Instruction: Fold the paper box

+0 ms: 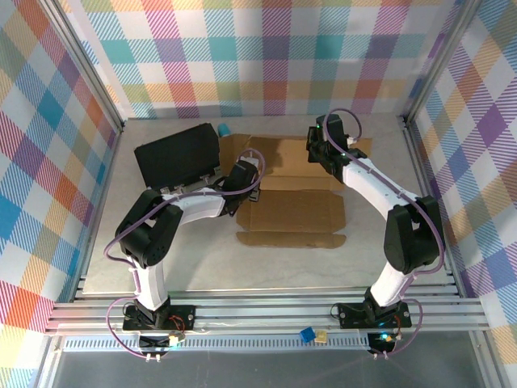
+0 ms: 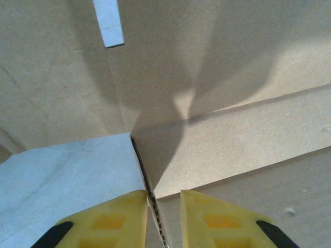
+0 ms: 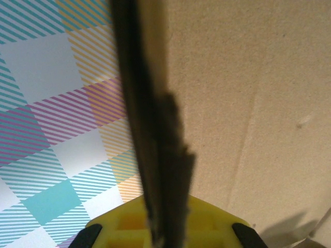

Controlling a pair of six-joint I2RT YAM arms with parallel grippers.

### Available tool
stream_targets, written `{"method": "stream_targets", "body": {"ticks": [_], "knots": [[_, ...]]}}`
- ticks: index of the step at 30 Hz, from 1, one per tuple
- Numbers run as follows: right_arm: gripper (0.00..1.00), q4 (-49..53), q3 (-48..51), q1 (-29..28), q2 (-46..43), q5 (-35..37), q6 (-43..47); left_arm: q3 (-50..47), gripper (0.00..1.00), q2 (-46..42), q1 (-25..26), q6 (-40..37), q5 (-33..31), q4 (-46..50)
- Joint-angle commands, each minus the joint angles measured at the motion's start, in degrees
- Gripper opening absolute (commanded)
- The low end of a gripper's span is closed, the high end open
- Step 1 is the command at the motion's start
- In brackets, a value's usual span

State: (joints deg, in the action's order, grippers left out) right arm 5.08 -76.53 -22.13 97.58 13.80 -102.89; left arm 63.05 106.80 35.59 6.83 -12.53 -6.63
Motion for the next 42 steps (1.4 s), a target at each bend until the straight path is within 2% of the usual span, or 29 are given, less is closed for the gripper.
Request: {"method": "stream_targets", "body": {"ticks": [1,5,7,13,17,20,22,25,29,32,35,39,42], "knots": [[0.0,0.52,-2.09,0.07,0.11,-0.53,-1.08,-0.7,0.27,-3.82,-0.06,1.33,-0.39,0.58],[0.0,0.31,-1.89,0.07,0.25,-1.09,-1.35,1.65,0.25,-1.25,-0.35,0.19,5.56,3.8],[0.0,0.28,-2.02,0.05,0.42,-1.62,-1.52,3.28,0.25,0.96,-0.35,-0.14,6.25,5.28],[0.0,1.21,-2.03,0.07,-0.06,-1.86,-1.4,9.05,0.26,6.68,0.1,1.31,0.08,9.0],[0.0,1.25,-1.87,0.05,-0.2,-1.94,-1.35,12.9,0.27,10.08,0.87,2.04,0.75,9.62],[0.0,1.29,-1.5,0.08,-0.34,-1.76,-1.18,12.77,0.29,9.19,1.41,2.21,1.76,8.55],[0.0,0.82,-1.04,0.07,-0.42,-1.59,-0.93,11.29,0.34,6.46,1.41,2.76,2.25,7.82],[0.0,-0.2,-0.1,0.07,-0.7,-1.48,-0.02,8.46,0.51,0.16,1.41,4.07,4.44,7.78],[0.0,-0.6,1.64,0.75,-1.58,-1.74,2.64,4.69,0.68,-13.09,1.28,5.21,7.21,11.56],[0.0,-1.8,3.12,1.3,-2.23,-2.31,3.58,3.23,0.73,-23.09,-1.04,3.82,9.99,15.98],[0.0,-2.11,3.2,1.74,-2.22,-3.12,4.41,3.64,0.74,-27.62,-5.89,0.26,9.61,21.77],[0.0,-2.04,2.53,2.04,-1.56,-4.03,3.99,5.95,0.74,-24.54,-15.18,-3.45,14.93,26.04],[0.0,-1.28,1.44,2.0,-1.05,-4.7,4.25,7.18,0.73,-20.24,-16.61,-9.38,16.78,23.52]]}}
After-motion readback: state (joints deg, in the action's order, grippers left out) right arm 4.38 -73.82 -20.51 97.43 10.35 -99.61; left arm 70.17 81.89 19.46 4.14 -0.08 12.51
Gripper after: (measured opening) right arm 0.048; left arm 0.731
